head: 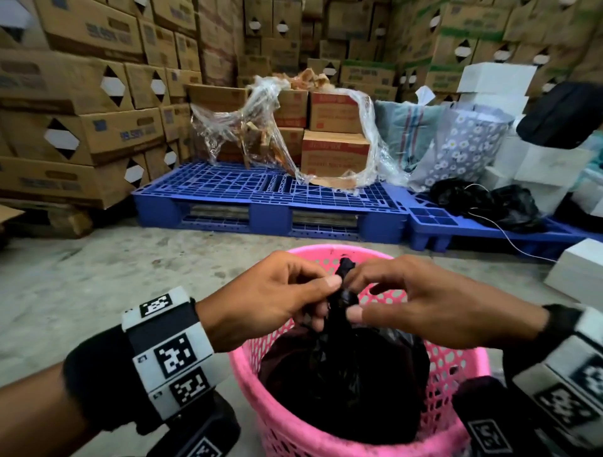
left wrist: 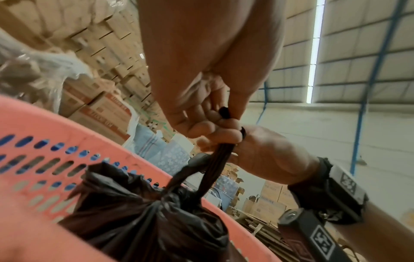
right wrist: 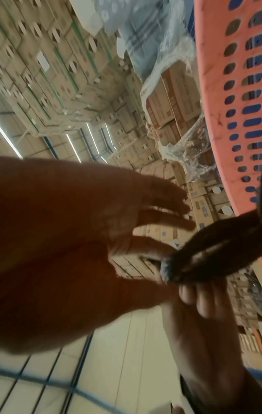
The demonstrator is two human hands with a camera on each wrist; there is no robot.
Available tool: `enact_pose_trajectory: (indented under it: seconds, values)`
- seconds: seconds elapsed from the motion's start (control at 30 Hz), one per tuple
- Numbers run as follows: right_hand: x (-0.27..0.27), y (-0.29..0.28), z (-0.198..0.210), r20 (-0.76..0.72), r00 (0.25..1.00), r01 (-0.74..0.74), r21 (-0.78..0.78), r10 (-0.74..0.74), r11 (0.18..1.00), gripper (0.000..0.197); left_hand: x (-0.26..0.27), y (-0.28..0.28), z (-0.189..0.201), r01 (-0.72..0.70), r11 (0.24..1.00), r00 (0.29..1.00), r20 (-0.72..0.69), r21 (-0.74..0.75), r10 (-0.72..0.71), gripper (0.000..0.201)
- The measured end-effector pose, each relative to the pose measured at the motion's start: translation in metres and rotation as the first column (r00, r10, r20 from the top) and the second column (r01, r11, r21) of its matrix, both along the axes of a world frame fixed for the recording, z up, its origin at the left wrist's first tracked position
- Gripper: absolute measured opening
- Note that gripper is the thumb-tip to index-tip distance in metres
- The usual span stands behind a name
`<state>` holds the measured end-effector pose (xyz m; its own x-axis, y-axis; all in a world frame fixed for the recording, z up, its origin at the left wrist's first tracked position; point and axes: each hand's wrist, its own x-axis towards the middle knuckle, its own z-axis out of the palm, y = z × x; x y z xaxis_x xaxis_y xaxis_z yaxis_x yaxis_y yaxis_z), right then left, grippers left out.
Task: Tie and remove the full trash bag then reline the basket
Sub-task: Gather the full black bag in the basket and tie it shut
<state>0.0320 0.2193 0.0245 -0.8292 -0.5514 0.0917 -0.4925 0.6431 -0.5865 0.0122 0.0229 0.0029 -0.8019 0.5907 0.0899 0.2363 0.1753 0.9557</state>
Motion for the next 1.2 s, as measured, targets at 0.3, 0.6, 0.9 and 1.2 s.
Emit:
enact_pose_trajectory:
  seconds: [0.3, 0.6, 0.9, 1.2]
  values:
    - [0.003, -0.010, -0.004, -0.324, 0.943, -0.047, 0.104, 0.079, 0.993, 0.012, -0.002, -0.003, -0.001, -0.087, 0.994, 0.996, -0.004, -0.061, 0.087, 0.017]
    - [-0.003, -0.008, -0.010, -0.256, 0.965, 0.070, 0.035, -0.059, 0.997, 0.008, 0.001, 0.000, -0.010, -0.064, 0.992, 0.990, -0.135, -0.112, 0.049, 0.018]
    - [0.006, -0.010, -0.001, 0.071, 0.983, 0.178, -0.117, -0.171, 0.977, 0.041, 0.001, 0.004, -0.011, -0.031, 0.999, 0.995, 0.098, 0.030, 0.028, 0.013]
    - [-0.007, 0.028, -0.012, 0.158, 0.979, 0.102, 0.165, -0.129, 0.981, 0.031, -0.010, -0.018, -0.011, -0.026, 0.946, 0.978, -0.204, -0.323, -0.043, 0.013]
